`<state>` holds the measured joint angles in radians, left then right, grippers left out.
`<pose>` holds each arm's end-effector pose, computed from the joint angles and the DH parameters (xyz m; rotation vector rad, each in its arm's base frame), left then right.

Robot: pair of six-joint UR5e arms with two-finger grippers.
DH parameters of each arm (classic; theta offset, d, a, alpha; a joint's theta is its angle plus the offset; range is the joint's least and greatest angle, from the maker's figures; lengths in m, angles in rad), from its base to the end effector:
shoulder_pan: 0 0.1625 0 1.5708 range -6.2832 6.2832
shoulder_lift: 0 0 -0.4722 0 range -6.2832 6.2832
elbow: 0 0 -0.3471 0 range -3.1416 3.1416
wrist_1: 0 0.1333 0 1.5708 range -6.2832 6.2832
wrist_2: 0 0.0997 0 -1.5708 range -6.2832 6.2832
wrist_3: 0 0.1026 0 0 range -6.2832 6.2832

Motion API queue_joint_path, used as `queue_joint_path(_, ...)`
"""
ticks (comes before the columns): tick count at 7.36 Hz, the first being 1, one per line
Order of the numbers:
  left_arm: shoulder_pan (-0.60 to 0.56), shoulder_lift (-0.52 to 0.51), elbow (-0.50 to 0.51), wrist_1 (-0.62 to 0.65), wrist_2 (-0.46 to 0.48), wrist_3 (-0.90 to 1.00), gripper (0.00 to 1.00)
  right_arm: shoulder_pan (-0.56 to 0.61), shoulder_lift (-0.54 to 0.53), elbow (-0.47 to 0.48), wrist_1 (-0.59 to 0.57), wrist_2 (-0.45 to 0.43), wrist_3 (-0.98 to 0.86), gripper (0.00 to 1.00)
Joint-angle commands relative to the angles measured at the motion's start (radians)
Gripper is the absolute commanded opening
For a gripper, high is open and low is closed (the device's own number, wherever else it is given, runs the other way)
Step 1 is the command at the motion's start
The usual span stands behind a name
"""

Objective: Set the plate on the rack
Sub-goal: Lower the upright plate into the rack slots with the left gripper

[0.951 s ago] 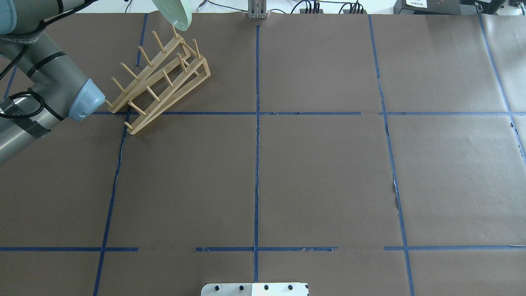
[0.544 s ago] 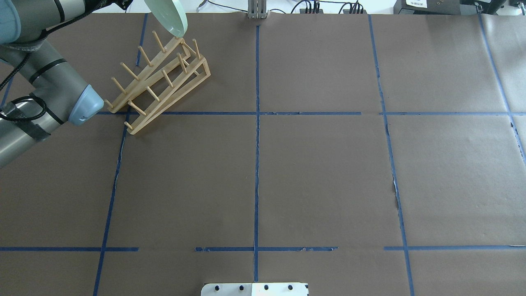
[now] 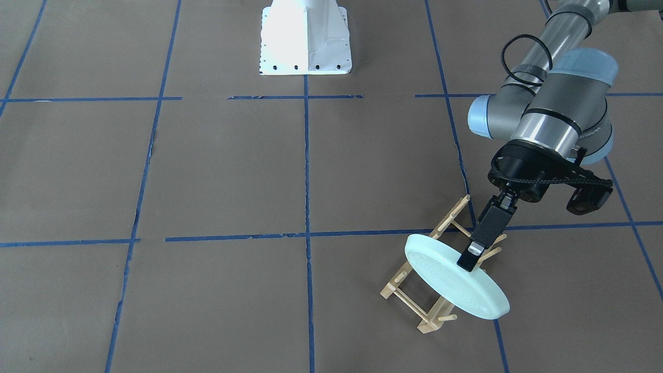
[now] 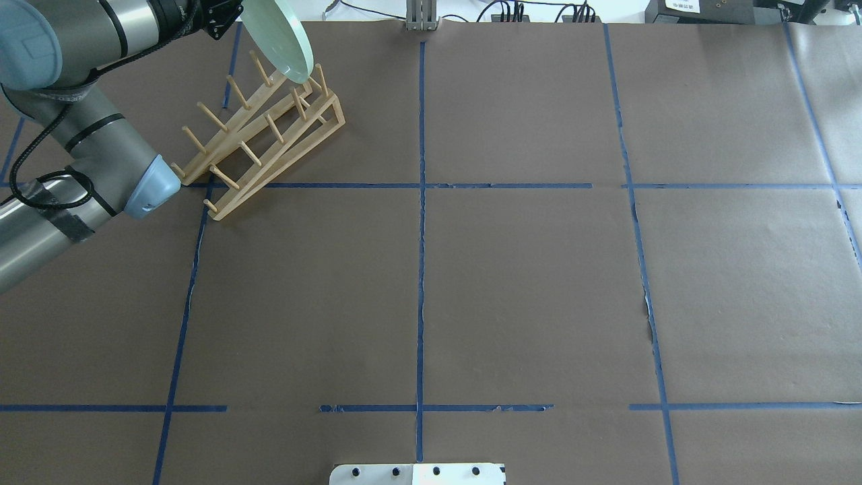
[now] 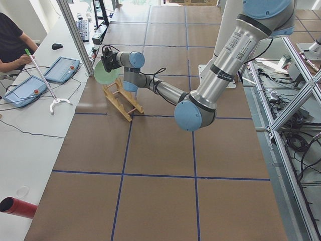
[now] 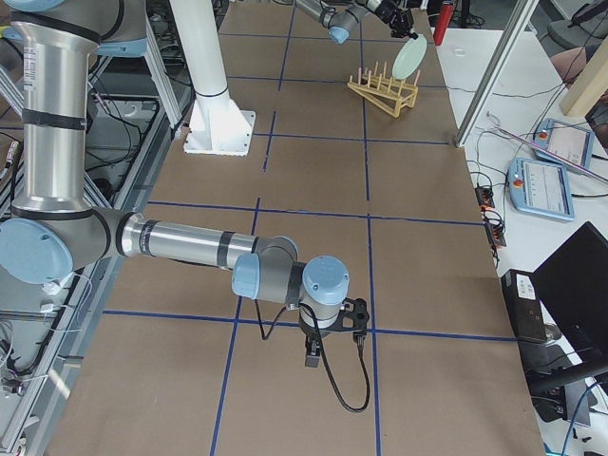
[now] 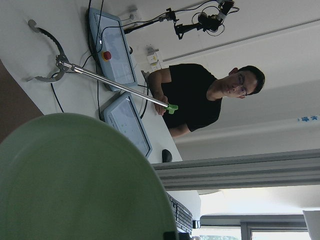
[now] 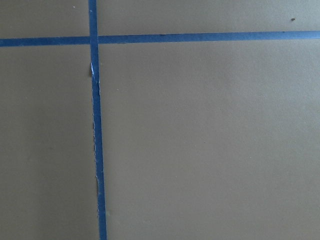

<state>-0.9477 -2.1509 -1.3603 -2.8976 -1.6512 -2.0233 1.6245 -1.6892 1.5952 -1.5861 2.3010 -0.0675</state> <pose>0.2903 -0.6182 0.3203 0.3778 1.7541 -0.9635 0.0852 -0.3765 0.7508 -0.0600 -0.7344 0.0267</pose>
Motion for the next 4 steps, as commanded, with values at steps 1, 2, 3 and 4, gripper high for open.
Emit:
queue_joint_path(1, 0.015, 0.000, 0.015, 0.000, 0.001, 0.015, 0.00, 0.000, 0.000, -0.001, 0.000, 0.000, 0.000, 1.00)
queue_joint_path(2, 0.024, 0.000, 0.030, -0.002, 0.001, 0.015, 0.00, 0.000, 0.000, -0.001, 0.000, 0.000, 0.000, 1.00)
queue_joint_path(3, 0.036, 0.000, 0.044, -0.003, 0.002, 0.021, 0.00, 0.000, 0.000, -0.001, 0.000, 0.000, 0.000, 1.00)
queue_joint_path(4, 0.044, 0.000, 0.052, -0.003, 0.002, 0.035, 0.00, 0.000, 0.000, 0.000, 0.000, 0.000, 0.000, 1.00)
